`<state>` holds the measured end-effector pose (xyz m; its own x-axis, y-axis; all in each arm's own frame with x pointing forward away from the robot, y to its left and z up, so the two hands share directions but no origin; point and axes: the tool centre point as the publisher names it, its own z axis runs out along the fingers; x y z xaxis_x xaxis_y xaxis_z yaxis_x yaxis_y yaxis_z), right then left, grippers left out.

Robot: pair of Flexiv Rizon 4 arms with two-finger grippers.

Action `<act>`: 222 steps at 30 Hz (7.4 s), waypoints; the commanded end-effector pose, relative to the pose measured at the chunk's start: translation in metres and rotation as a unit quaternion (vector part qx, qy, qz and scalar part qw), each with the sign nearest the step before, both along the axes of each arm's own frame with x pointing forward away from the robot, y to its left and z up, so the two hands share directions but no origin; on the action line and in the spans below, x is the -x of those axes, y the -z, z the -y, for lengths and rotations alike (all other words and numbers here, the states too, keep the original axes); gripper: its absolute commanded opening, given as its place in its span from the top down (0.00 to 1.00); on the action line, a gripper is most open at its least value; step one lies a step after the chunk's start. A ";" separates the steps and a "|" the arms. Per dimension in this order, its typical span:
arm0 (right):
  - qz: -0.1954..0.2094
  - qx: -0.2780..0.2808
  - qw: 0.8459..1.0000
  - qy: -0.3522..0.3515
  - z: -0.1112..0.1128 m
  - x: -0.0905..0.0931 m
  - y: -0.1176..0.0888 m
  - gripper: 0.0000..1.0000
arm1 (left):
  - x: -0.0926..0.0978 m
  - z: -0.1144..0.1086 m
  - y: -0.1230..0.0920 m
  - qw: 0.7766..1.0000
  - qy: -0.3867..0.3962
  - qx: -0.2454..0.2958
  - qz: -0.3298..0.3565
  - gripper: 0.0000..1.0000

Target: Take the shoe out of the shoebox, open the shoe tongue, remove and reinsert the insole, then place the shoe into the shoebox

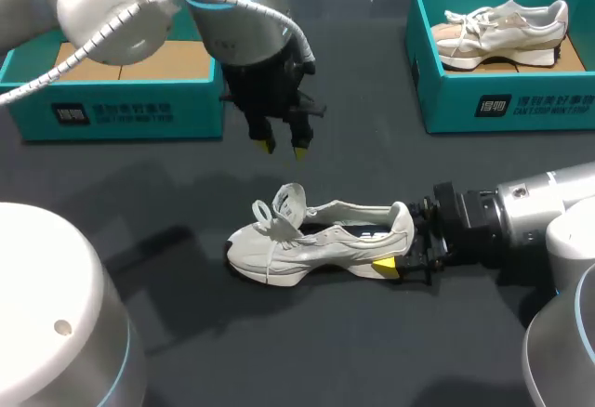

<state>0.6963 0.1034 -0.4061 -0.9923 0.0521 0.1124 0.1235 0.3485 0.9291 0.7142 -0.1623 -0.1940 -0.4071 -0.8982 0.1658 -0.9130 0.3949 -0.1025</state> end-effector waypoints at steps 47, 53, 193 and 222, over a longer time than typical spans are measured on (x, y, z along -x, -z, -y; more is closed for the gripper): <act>0.000 0.003 1.000 0.001 -0.001 -0.001 0.001 1.00 | 0.037 0.074 0.082 0.786 0.613 0.041 0.068 1.00; 0.000 0.003 1.000 0.001 -0.001 -0.001 0.001 1.00 | 0.038 0.078 0.099 0.795 0.603 0.035 0.064 1.00; 0.000 0.003 1.000 0.001 -0.001 -0.001 0.001 1.00 | 0.016 0.041 0.159 0.841 0.457 0.279 0.082 1.00; 0.000 0.003 1.000 0.001 -0.001 -0.001 0.001 1.00 | 0.023 0.080 0.137 0.836 0.473 0.247 0.130 0.70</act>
<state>0.6978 0.1031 -0.4062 -0.9923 0.0532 0.1121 0.1236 0.3484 0.9292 0.6975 -0.2344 -0.3356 -0.9632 0.0384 0.2662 -0.1506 0.7429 -0.6522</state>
